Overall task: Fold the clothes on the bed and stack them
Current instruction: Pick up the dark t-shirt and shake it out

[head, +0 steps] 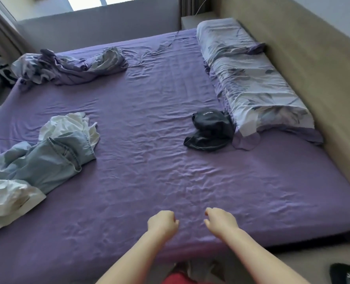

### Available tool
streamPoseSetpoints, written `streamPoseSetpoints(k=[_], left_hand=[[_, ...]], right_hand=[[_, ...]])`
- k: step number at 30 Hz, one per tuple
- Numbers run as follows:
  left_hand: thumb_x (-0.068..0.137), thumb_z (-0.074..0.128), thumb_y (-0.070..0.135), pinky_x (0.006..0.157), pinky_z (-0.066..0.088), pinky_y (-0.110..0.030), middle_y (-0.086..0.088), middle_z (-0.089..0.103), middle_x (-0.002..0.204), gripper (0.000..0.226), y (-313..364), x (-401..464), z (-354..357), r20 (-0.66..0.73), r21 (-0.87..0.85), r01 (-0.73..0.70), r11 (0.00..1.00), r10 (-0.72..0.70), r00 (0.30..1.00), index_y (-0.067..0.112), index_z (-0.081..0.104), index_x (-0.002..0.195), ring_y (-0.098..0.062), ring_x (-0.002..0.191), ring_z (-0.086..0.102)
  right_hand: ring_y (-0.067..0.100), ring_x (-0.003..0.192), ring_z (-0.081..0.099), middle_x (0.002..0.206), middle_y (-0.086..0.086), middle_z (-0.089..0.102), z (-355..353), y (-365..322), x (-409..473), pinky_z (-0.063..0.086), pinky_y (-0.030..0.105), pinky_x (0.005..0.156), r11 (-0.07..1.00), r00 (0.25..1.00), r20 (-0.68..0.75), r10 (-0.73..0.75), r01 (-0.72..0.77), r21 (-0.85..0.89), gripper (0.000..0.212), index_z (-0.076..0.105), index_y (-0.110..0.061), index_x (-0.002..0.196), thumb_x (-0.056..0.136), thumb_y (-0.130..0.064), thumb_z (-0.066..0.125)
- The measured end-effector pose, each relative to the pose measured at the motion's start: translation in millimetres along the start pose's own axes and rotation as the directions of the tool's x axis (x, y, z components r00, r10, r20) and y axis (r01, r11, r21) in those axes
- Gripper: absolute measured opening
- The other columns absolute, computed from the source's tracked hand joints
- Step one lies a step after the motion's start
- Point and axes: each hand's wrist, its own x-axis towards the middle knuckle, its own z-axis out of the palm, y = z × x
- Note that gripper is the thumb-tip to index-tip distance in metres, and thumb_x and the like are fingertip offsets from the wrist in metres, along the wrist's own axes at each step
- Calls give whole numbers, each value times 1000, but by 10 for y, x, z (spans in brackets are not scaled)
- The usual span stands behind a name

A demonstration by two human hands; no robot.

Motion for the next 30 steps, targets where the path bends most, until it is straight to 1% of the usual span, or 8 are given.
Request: streamPoseSetpoints(k=[6,9,14,17,20,23,26,30], left_hand=[[89,41,30,72,43,-27,-3,67,106,29,55,540,-479,-29,18,-122,992,122,992,15,65,94,-26,99,62],[89,40,28,75,45,-28,-5,66,106,29,134,800,-750,-49,33,-164,986,166,985,12,64,92,-28,100,61],[95,39,37,73,43,-28,-4,65,106,33,420,1156,-1149,-103,31,-234,972,236,966,13,62,97,-25,98,61],[96,39,39,72,41,-28,-2,65,105,33,646,1369,-1377,-148,19,-263,965,263,953,15,61,99,-24,97,61],[96,39,39,71,42,-29,-1,66,102,31,862,1580,-1557,-176,13,-256,966,255,951,15,60,96,-23,94,62],[95,41,41,73,42,-29,-2,65,105,32,1034,1795,-1657,-194,-20,-229,973,221,956,17,61,98,-23,98,61],[95,41,44,72,42,-29,-1,65,106,34,1167,2005,-1682,-160,-81,-183,980,169,973,18,63,101,-22,99,61],[94,42,46,66,41,-28,0,66,99,35,1312,2331,-1668,-93,-148,-147,978,134,987,17,62,93,-22,94,61]], right_hand=[[26,118,51,128,4,54,-402,-44,347,40,33,91,995,994,-57,95,-94,21,33,49,-15,122,95,-31,39],[26,119,50,128,4,53,-643,-75,522,40,33,91,991,988,-85,127,-124,42,34,48,-16,123,95,-33,39],[28,115,52,125,6,56,-1068,-70,757,41,35,88,990,973,-182,139,-130,63,37,38,-15,129,96,-32,40],[27,115,53,125,6,56,-1326,28,960,41,35,88,989,967,-210,144,-132,70,40,35,-16,132,96,-32,40],[27,113,53,123,6,57,-1578,160,1214,41,36,87,989,964,-224,141,-127,78,39,37,-16,131,96,-33,41],[28,113,53,122,6,58,-1765,306,1504,42,36,87,989,968,-213,135,-120,81,36,41,-15,126,95,-33,42],[27,113,53,122,6,57,-1863,431,1814,43,36,88,990,976,-175,130,-118,79,35,43,-15,124,95,-34,43],[26,116,51,124,4,57,-1914,601,2229,44,36,89,983,978,-141,151,-133,128,37,44,-17,126,94,-35,45]])
